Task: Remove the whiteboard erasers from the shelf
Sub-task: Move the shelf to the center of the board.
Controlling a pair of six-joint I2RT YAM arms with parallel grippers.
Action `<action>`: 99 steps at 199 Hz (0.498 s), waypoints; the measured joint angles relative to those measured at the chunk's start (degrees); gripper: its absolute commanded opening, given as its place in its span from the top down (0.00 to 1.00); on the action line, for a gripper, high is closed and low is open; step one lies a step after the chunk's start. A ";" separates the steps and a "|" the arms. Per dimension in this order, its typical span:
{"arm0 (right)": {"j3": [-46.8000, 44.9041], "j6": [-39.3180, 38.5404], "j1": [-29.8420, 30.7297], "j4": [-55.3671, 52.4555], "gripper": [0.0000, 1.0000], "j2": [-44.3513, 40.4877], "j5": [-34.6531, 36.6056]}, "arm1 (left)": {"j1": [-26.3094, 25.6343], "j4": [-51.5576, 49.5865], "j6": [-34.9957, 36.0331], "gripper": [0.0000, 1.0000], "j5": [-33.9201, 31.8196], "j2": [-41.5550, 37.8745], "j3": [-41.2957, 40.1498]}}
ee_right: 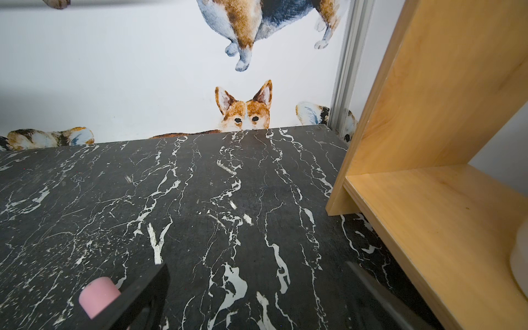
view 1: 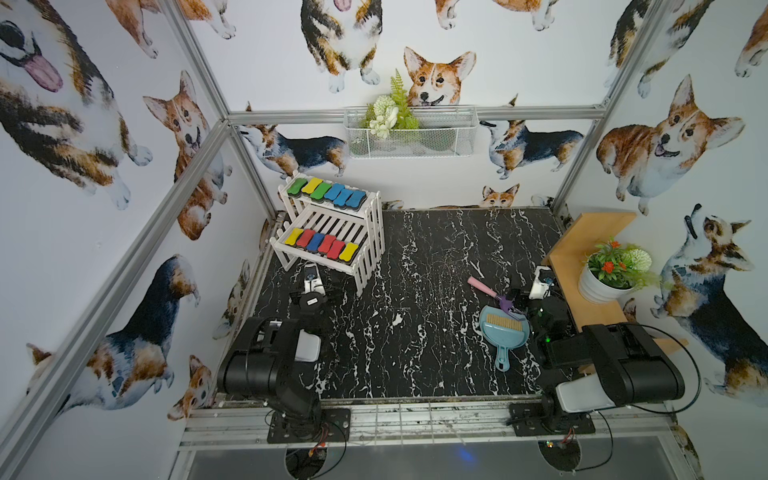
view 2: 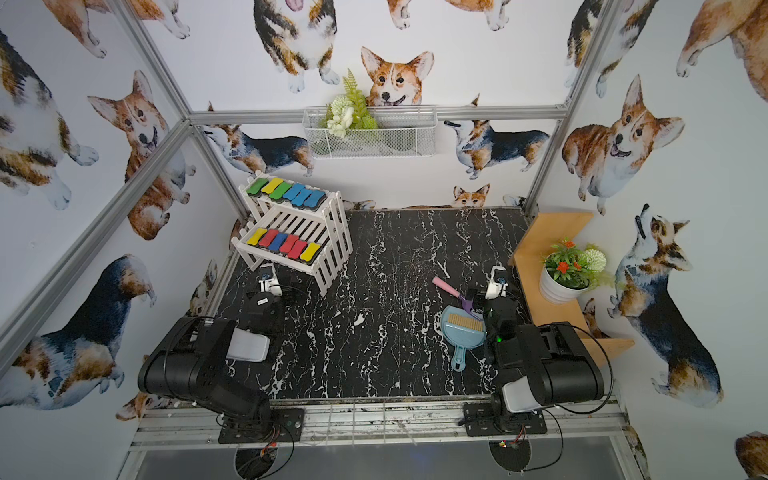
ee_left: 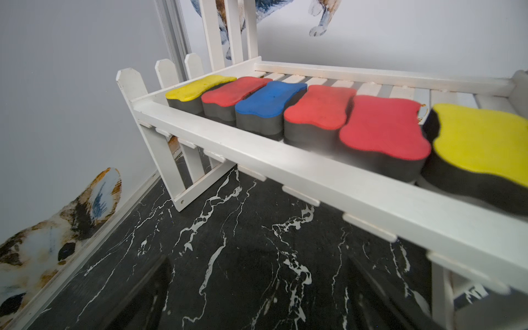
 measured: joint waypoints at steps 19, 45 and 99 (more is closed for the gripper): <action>0.00 0.00 0.00 0.00 0.00 0.00 0.00 | 0.00 0.00 0.00 0.00 0.00 0.00 0.00; 0.04 0.00 0.00 0.00 0.00 0.00 0.00 | 0.00 0.00 0.00 0.00 0.02 0.00 0.00; 0.15 0.00 -0.33 -0.09 0.00 -0.20 -0.15 | 0.00 0.00 0.00 0.00 0.02 -0.04 -0.04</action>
